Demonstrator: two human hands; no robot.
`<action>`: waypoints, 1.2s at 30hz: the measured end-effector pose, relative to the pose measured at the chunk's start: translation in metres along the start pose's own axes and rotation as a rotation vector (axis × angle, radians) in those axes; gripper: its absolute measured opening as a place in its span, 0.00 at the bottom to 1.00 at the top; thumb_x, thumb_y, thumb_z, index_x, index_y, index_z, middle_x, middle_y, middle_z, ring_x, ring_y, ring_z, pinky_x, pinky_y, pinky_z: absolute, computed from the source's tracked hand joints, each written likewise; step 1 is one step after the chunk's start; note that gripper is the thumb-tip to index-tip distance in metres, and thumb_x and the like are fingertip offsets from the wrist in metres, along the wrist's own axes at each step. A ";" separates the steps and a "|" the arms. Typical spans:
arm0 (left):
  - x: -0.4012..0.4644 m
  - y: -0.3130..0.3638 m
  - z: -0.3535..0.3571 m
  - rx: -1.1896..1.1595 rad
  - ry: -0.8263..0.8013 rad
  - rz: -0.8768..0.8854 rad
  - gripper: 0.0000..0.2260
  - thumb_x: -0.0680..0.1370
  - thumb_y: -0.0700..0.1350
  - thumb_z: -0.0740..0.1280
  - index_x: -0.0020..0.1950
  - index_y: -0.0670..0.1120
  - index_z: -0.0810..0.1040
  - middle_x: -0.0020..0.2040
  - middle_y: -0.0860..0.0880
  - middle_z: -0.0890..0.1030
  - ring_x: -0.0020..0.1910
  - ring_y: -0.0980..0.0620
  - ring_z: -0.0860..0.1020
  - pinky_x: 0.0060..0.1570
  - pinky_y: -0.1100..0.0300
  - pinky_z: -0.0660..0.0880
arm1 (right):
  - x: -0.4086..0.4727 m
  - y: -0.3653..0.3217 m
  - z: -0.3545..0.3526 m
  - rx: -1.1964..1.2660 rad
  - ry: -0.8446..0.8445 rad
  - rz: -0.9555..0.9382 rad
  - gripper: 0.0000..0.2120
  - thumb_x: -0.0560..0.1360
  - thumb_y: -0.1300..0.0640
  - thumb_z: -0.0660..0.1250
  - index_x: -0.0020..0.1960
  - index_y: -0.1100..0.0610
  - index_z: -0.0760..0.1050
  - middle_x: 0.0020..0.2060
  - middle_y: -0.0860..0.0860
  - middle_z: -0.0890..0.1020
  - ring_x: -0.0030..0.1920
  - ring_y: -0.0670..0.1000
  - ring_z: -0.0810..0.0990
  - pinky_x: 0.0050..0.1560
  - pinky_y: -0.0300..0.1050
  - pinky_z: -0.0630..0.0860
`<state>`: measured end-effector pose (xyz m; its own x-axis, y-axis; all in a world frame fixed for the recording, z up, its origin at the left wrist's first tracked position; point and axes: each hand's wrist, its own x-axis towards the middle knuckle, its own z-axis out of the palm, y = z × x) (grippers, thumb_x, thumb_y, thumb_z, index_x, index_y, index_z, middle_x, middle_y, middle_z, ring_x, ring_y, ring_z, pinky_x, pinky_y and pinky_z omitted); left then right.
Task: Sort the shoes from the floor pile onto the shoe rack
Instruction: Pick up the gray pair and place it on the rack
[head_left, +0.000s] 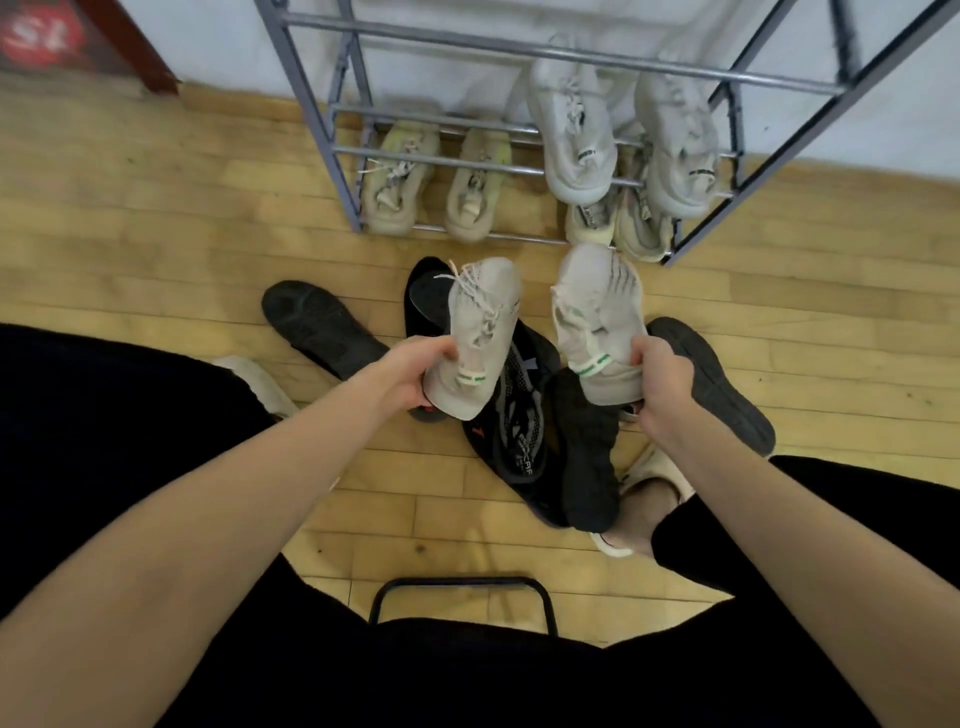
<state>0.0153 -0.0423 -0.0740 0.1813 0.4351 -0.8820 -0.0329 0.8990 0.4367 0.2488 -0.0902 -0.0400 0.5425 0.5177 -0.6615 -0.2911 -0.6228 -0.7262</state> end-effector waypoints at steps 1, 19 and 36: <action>-0.003 0.003 -0.001 0.004 0.029 0.030 0.11 0.76 0.37 0.62 0.57 0.42 0.78 0.55 0.42 0.82 0.49 0.45 0.81 0.48 0.52 0.78 | -0.004 -0.003 0.001 0.007 -0.009 -0.030 0.15 0.63 0.63 0.61 0.32 0.53 0.54 0.31 0.50 0.60 0.33 0.49 0.61 0.34 0.46 0.56; -0.062 0.128 -0.050 -0.103 0.256 0.468 0.05 0.72 0.37 0.58 0.42 0.44 0.72 0.41 0.49 0.78 0.38 0.50 0.76 0.35 0.61 0.75 | -0.022 -0.079 0.087 0.134 -0.288 -0.205 0.09 0.55 0.61 0.62 0.34 0.55 0.66 0.32 0.51 0.72 0.38 0.52 0.73 0.36 0.44 0.68; 0.068 0.239 -0.050 -0.354 0.237 0.593 0.04 0.76 0.36 0.59 0.47 0.44 0.71 0.51 0.40 0.74 0.50 0.40 0.76 0.46 0.47 0.77 | 0.090 -0.137 0.243 0.151 -0.332 -0.200 0.10 0.77 0.62 0.55 0.53 0.59 0.73 0.43 0.54 0.78 0.42 0.52 0.77 0.42 0.47 0.75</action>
<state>-0.0290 0.2052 -0.0383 -0.1825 0.8170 -0.5469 -0.3826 0.4534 0.8050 0.1460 0.1846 -0.0457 0.3240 0.7962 -0.5109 -0.3316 -0.4102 -0.8496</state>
